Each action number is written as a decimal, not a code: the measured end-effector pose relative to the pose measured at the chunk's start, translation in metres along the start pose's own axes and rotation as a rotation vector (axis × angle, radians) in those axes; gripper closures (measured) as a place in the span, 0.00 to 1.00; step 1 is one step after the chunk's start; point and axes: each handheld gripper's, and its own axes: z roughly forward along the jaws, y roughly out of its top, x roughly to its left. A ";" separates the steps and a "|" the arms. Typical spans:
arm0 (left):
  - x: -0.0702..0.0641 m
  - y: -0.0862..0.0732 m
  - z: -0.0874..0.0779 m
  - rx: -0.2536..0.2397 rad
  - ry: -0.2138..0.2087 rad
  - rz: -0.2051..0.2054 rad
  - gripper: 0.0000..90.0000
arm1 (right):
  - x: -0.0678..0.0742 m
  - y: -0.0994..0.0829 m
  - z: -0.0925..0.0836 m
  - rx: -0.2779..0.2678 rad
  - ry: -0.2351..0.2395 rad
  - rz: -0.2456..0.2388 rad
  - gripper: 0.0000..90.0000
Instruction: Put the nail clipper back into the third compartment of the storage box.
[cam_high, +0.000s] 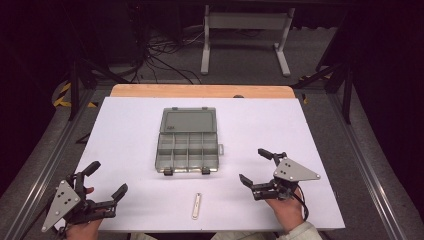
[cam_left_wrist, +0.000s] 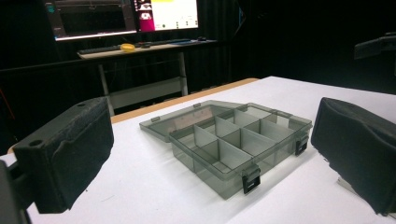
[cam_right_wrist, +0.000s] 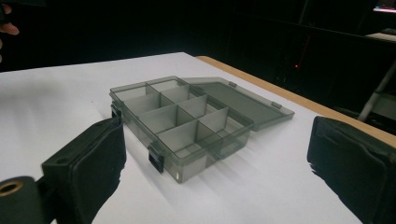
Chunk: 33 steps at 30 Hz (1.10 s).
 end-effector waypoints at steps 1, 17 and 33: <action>0.000 0.000 0.000 0.000 0.000 0.000 0.00 | 0.001 0.001 0.002 0.001 0.004 -0.001 0.06; -0.001 0.000 0.001 0.001 -0.008 0.005 0.00 | 0.015 0.026 0.036 0.009 0.100 -0.035 0.07; 0.000 0.000 0.001 -0.001 -0.011 0.005 0.00 | 0.031 0.041 0.067 0.009 0.195 -0.053 0.07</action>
